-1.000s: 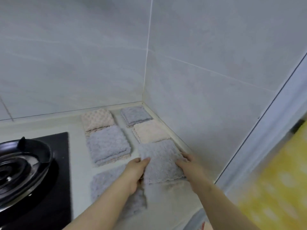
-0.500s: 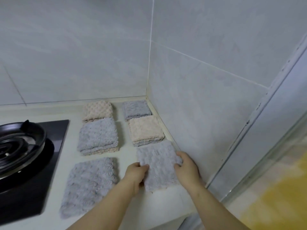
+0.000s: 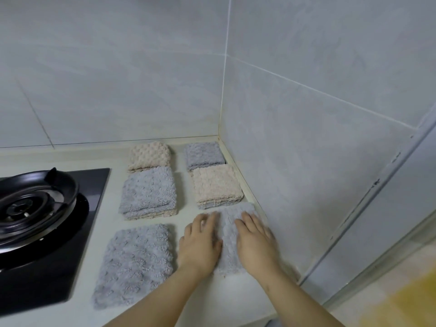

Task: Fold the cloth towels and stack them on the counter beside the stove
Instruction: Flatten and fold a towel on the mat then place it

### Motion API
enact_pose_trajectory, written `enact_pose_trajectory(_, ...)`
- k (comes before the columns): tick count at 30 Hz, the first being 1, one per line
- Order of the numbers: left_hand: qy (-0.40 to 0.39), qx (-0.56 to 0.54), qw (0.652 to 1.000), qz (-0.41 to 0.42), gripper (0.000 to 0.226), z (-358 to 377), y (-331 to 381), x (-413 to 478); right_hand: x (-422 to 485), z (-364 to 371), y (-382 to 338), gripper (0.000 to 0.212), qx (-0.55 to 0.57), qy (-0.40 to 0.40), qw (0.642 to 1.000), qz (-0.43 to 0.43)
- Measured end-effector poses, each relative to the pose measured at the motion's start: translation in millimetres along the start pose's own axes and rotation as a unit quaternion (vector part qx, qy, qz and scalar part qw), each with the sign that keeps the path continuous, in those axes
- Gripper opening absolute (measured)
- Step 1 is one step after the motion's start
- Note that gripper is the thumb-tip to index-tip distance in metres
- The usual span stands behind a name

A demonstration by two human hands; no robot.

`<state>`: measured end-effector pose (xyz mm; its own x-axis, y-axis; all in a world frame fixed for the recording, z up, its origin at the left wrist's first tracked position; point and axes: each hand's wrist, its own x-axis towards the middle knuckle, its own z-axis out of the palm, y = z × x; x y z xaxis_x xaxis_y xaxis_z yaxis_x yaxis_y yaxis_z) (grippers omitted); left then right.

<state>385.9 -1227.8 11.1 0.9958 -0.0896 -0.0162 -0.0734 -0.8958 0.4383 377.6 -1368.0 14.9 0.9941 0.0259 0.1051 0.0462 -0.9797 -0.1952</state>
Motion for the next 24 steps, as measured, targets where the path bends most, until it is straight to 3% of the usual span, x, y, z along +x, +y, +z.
enact_pose_trajectory(2, -0.057, 0.06, 0.994, 0.064, 0.05, 1.8, -2.0, 2.7, 3.7, 11.8, 4.6, 0.05, 0.028, -0.063, 0.998, -0.005)
enact_pose_trajectory(6, -0.131, 0.103, 0.985, 0.051, 0.051, 9.0, -6.6, 10.5, 5.5, 20.0, 12.0, 0.05, 0.061, -0.098, 0.993, 0.008)
enact_pose_trajectory(12, -0.132, 0.15, 0.978, 0.061, 0.053, 13.5, -9.9, 20.6, 13.9, 25.0, 15.4, 0.048, 0.092, -0.124, 0.988, 0.016)
enact_pose_trajectory(17, -0.167, 0.107, 0.979, 0.051, 0.054, 8.7, -9.8, 21.2, 16.2, 21.5, 11.2, 0.047, 0.096, -0.135, 0.985, 0.043)
enact_pose_trajectory(21, -0.079, -0.044, 0.995, 0.037, 0.05, -5.3, -18.1, 11.0, 16.0, -0.1, -13.8, 0.039, 0.069, -0.076, 0.994, 0.045)
enact_pose_trajectory(24, 0.01, -0.149, 0.988, -0.024, 0.035, -33.8, -40.6, -12.3, 13.5, -11.9, -59.3, 0.032, 0.137, -0.067, 0.988, -0.003)
